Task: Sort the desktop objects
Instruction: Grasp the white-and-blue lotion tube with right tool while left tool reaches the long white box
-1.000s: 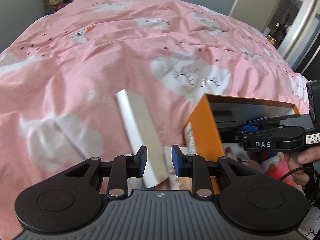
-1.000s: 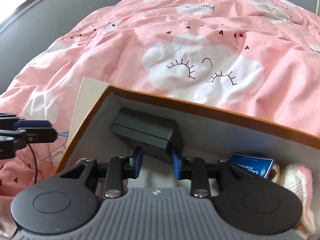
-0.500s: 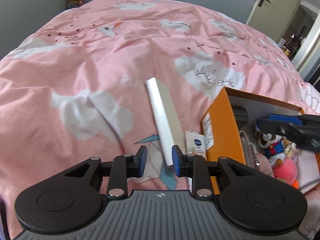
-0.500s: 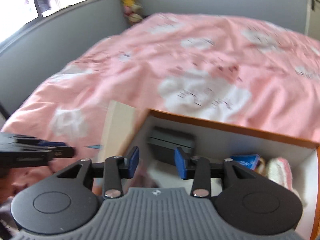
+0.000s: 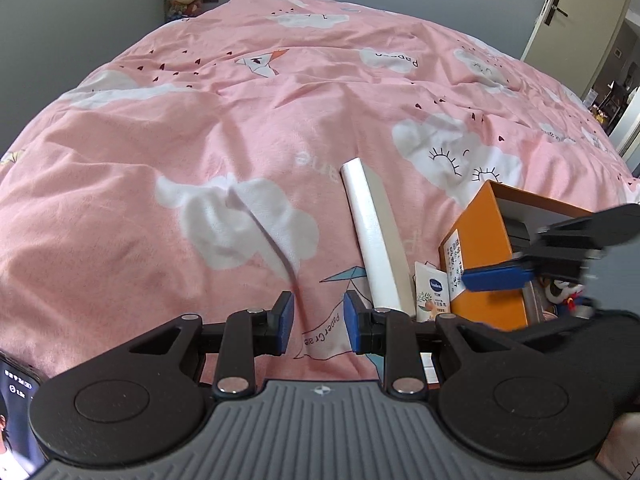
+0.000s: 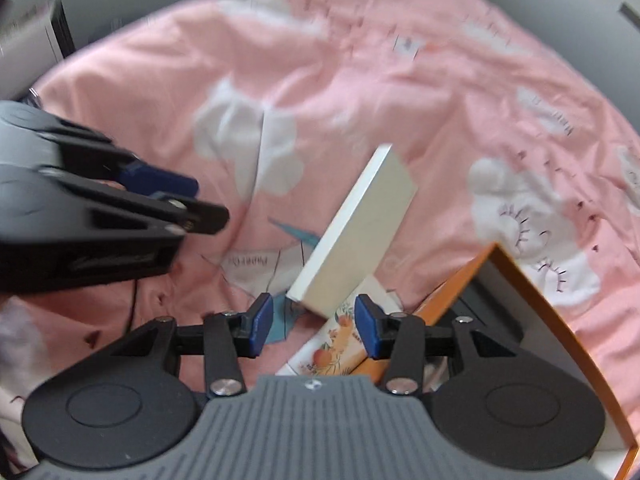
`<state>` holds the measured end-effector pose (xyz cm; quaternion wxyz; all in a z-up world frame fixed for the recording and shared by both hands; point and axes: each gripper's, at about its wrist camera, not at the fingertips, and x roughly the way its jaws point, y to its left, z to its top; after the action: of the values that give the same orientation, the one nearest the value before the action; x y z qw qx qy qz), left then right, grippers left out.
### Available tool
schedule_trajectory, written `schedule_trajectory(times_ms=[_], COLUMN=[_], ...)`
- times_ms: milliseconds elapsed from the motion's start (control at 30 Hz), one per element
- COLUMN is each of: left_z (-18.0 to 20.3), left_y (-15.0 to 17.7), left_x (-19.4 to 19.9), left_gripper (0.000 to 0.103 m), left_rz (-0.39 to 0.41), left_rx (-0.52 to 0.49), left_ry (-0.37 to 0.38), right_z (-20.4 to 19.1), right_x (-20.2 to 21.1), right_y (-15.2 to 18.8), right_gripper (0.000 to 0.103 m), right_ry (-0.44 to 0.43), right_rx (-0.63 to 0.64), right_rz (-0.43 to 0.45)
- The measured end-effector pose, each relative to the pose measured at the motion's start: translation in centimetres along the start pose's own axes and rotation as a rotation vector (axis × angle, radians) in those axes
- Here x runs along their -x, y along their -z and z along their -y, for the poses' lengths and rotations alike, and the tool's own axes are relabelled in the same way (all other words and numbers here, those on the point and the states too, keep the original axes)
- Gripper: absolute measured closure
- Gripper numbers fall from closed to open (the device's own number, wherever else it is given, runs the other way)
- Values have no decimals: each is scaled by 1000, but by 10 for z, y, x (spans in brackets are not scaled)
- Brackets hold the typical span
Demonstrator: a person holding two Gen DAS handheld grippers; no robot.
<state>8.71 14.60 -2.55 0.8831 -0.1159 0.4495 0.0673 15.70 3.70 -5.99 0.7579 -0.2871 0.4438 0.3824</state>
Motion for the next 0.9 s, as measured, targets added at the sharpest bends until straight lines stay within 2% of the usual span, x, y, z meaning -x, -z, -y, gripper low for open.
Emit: schedule_trajectory(times_ms=[167, 233, 333, 500, 700, 800, 900], left_z=[-9, -14, -20, -30, -31, -32, -34], left_y=[2, 4, 6, 8, 10, 11, 11], left_x=[0, -1, -3, -5, -6, -6, -7], left_gripper=[73, 73, 73, 73, 73, 73, 73], left_rz=[2, 2, 1, 1, -1, 0, 0], left_rx=[30, 41, 54, 82, 76, 78, 88], left_ry=[25, 35, 49, 62, 97, 100, 96], right_z=[-5, -10, -11, -18, -16, -15, -12], right_x=[-40, -50, -63, -87, -104, -107, -94], right_y=[-15, -18, -24, -27, -24, -22, -20], right_gripper=[54, 52, 52, 52, 54, 62, 66], right_ry=[32, 85, 85, 141, 191, 214, 179], right_rx=[39, 71, 64, 104, 109, 115, 109], right_rz=[-166, -202, -264, -361, -409, -417, -392])
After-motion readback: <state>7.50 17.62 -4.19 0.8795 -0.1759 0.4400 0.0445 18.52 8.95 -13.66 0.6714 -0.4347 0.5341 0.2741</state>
